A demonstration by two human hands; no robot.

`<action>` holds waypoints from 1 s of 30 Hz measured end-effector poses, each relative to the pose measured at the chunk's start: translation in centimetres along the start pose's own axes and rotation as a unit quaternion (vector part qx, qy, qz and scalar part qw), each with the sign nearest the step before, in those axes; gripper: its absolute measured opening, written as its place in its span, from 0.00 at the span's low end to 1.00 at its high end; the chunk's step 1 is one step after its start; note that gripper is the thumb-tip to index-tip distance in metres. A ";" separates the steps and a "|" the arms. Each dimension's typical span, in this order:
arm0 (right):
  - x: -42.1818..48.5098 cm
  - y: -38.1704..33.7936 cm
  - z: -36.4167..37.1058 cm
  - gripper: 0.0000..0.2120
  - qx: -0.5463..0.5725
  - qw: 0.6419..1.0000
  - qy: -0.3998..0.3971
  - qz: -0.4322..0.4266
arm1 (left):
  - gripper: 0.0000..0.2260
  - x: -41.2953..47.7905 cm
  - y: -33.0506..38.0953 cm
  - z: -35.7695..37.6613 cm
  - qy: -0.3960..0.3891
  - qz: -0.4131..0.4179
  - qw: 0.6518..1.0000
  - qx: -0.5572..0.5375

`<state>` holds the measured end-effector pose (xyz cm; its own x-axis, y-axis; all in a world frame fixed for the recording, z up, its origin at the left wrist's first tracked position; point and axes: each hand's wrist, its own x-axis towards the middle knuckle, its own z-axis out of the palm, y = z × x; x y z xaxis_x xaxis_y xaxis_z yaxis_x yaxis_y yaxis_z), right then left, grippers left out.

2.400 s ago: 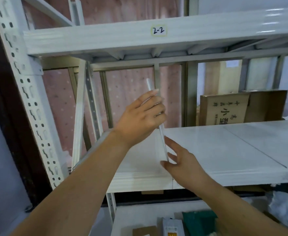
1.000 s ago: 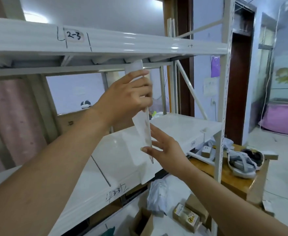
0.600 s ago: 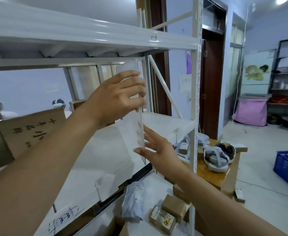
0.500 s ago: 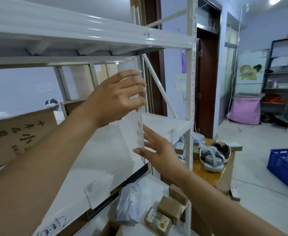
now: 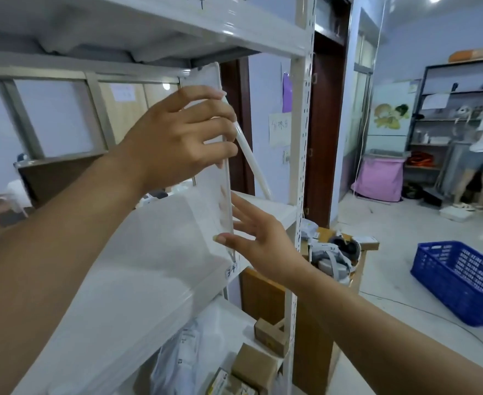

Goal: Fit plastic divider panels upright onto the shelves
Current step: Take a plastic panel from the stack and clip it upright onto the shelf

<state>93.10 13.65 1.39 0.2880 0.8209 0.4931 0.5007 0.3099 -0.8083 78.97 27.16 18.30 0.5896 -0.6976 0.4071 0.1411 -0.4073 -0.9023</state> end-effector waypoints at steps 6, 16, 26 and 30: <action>3.7 2.6 -2.1 0.35 0.006 1.000 -0.026 -0.004 | 0.08 0.6 -1.2 3.7 0.004 0.031 0.999 0.032; 7.7 6.2 -4.4 0.36 0.060 0.997 -0.052 -0.021 | 0.08 2.1 -1.8 8.3 -0.004 0.061 0.997 0.048; 10.6 10.1 -7.5 0.34 0.133 0.982 -0.122 -0.058 | 0.07 3.2 0.2 11.0 -0.131 -0.019 0.991 0.015; 11.5 11.5 -9.4 0.34 0.166 0.972 -0.155 -0.062 | 0.07 5.5 1.1 11.9 -0.178 -0.022 0.984 0.015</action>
<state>109.83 22.11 0.79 -0.0427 0.8559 0.5153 0.2101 0.5119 -0.8329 91.82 29.89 17.87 0.8227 -0.4270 0.3752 0.1929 -0.4112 -0.8909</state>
